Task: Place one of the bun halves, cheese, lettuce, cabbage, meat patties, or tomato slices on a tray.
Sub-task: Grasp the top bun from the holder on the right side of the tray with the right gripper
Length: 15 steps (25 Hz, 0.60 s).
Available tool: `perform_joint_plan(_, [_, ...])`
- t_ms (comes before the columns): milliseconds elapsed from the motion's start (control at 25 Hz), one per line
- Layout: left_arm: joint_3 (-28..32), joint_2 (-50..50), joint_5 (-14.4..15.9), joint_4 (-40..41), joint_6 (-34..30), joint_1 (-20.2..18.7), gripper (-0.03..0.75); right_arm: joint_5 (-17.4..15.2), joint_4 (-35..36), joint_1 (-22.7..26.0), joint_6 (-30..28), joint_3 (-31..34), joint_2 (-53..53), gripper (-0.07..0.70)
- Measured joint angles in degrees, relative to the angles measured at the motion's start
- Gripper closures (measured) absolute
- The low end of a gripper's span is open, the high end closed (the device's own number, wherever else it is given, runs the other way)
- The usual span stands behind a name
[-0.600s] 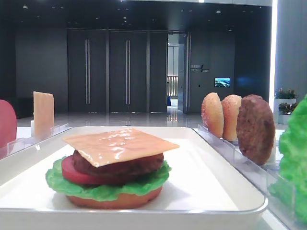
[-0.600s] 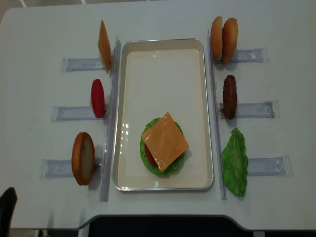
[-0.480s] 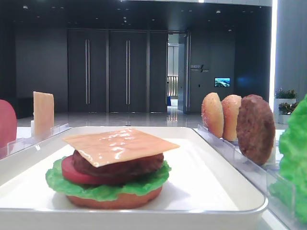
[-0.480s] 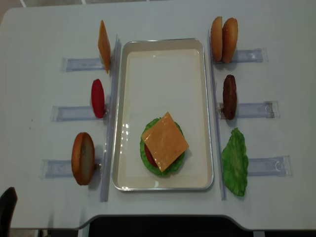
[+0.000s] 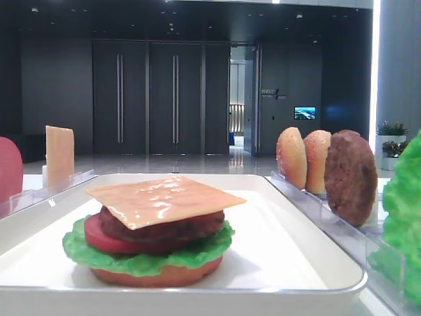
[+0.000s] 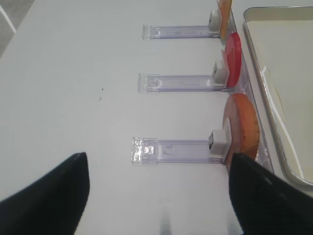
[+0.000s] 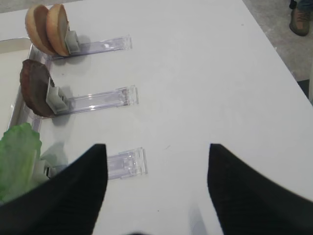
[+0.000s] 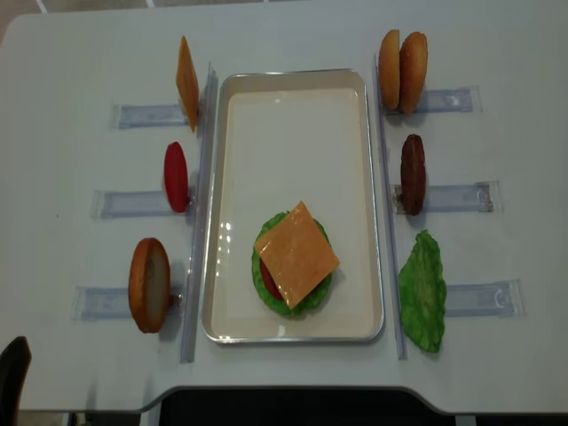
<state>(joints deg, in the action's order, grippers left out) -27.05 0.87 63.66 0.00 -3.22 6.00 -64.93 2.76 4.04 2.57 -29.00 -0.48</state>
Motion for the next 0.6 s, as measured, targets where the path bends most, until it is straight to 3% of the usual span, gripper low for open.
perform_joint_plan(240, [0.0, 0.0, 0.0, 0.0, 0.0, 0.0, 0.024, 0.0, 2.7, 0.0, 0.0, 0.0, 4.75, 0.205])
perform_joint_plan(600, [0.0, 0.0, 0.0, 0.0, 0.0, 0.0, 0.024, -0.49, 8.49, 0.0, -2.57, -5.37, 31.4, 0.205])
